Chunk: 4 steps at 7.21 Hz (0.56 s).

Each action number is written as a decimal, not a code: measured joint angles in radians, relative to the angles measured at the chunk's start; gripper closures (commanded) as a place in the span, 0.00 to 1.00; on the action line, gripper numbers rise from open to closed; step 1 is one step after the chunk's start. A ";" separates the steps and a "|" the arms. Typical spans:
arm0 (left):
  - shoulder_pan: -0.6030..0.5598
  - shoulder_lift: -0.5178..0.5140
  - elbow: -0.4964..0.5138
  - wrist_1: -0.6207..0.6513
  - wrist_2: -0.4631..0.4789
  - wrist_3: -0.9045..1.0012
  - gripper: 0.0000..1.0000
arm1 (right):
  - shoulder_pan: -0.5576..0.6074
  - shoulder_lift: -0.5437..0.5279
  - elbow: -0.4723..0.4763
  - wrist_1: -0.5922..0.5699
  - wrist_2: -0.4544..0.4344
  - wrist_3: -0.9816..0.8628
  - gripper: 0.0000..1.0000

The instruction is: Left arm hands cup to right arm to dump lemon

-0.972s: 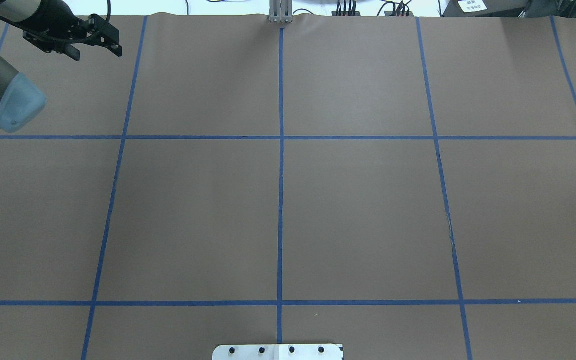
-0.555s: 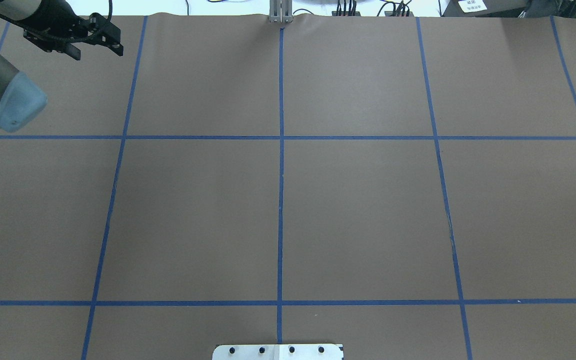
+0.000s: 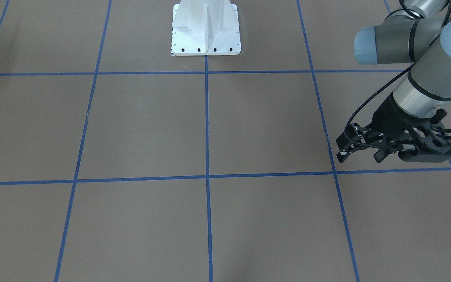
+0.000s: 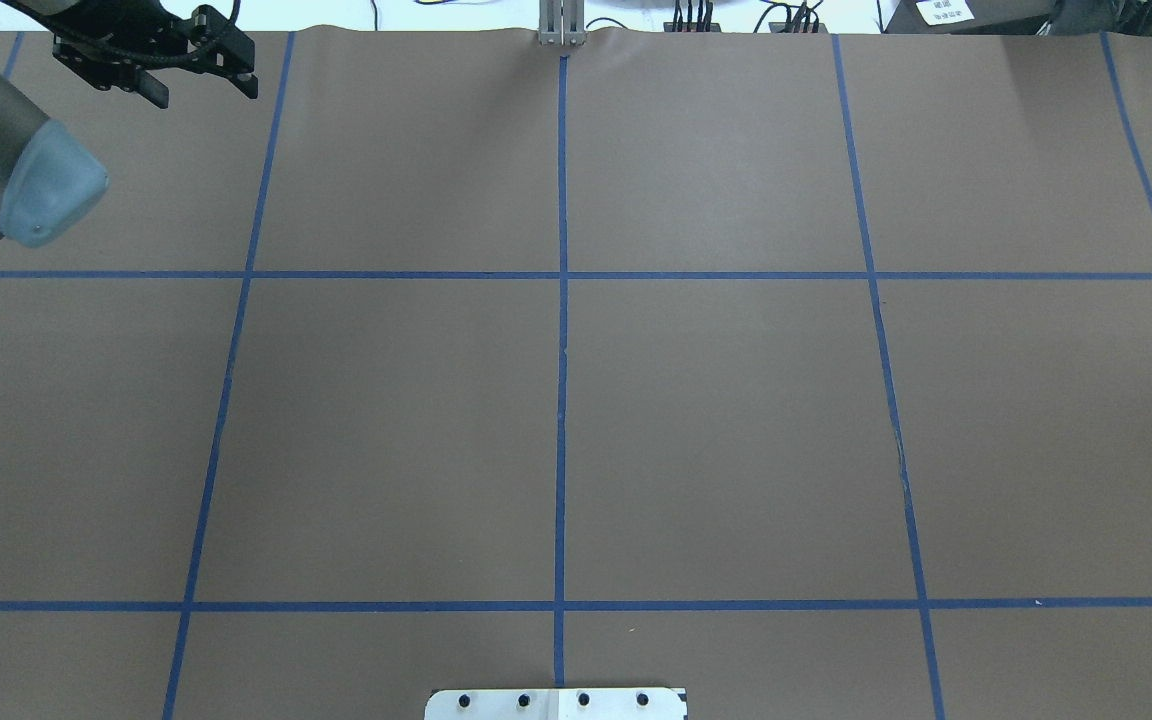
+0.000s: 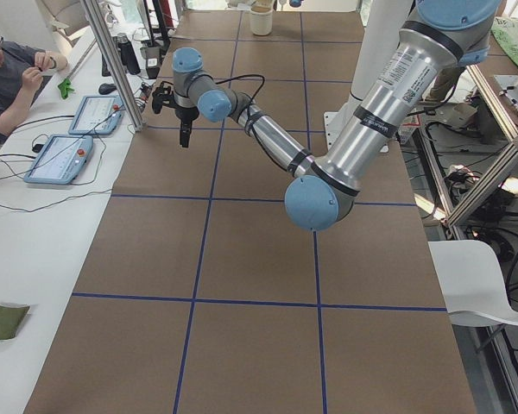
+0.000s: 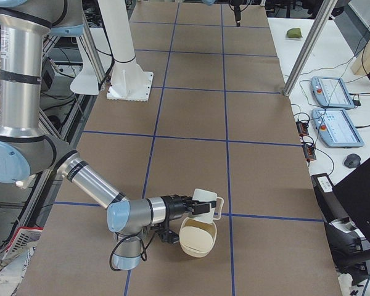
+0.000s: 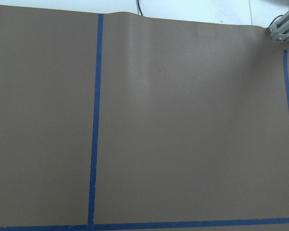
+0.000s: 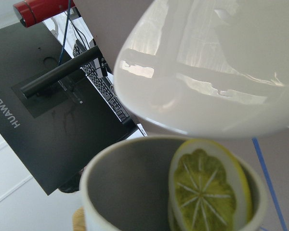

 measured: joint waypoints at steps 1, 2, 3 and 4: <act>0.000 -0.007 -0.005 0.017 0.000 0.000 0.00 | 0.026 0.000 0.000 -0.001 0.028 0.058 0.90; 0.000 -0.011 -0.008 0.028 0.000 0.000 0.00 | 0.044 0.003 0.000 -0.002 0.062 0.112 0.89; 0.000 -0.013 -0.008 0.032 0.000 0.000 0.00 | 0.054 0.009 0.000 -0.003 0.093 0.163 0.88; 0.000 -0.012 -0.008 0.033 0.000 0.001 0.00 | 0.059 0.015 0.000 -0.003 0.113 0.200 0.87</act>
